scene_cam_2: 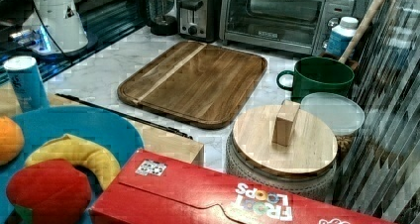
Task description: Open the drawer.
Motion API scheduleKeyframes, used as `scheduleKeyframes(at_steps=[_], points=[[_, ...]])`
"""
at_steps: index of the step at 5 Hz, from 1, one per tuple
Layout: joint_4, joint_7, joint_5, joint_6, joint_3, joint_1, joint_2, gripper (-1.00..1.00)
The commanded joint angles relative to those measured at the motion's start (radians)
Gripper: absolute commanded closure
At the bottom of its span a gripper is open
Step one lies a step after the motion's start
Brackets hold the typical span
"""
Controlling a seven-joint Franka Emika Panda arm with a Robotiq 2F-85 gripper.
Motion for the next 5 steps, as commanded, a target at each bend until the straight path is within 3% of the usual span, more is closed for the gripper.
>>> scheduleKeyframes(at_steps=[1,2,5], points=[[-0.001,-0.002,0.0,0.0,0.001,-0.001,0.0,-1.0],[0.002,-0.02,-0.007,-0.03,0.001,-0.001,0.006,-1.0],[-0.143,-0.648,-0.099,0.092,-0.069,-0.066,-0.048,-1.0]])
